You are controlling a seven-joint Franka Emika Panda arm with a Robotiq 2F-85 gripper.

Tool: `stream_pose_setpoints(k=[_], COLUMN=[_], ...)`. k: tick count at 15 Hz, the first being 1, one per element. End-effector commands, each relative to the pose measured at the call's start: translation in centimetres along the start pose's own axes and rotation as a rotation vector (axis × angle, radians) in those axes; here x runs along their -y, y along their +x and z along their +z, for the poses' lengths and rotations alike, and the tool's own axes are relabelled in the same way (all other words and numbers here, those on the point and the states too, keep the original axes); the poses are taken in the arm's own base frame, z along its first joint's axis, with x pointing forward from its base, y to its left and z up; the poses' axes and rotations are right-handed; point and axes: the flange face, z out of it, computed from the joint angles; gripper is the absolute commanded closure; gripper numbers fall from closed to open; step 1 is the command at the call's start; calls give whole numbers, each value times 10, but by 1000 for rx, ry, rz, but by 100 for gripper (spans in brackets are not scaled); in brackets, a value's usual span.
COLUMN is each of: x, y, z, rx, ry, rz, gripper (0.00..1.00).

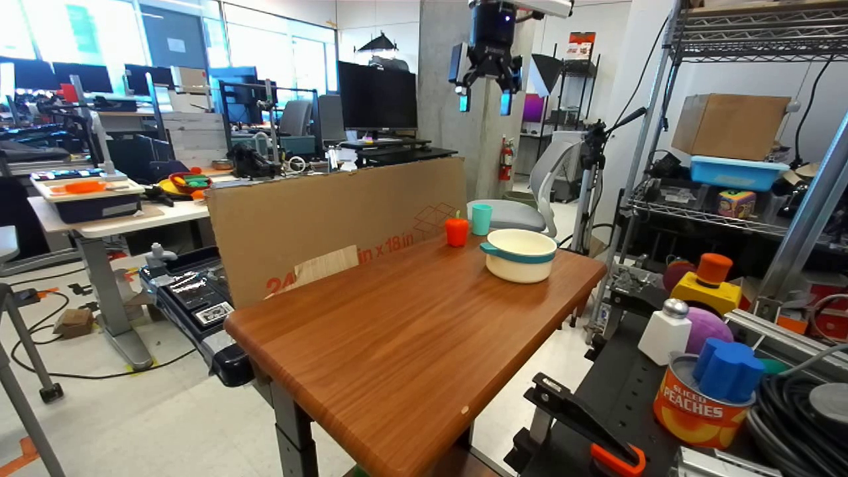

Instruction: Pick up the orange toy from the table and put it in the bowl.

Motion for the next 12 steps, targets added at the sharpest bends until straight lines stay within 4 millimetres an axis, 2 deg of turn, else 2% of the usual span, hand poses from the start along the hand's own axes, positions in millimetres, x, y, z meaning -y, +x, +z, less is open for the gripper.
stream_pose_setpoints(k=[1,7,12], x=[-4,-1,4], y=[36,69,90], z=[36,103,149], rx=[1,41,22], ry=[-66,-99,-136], rz=[47,93,140], gripper=[0,0,0])
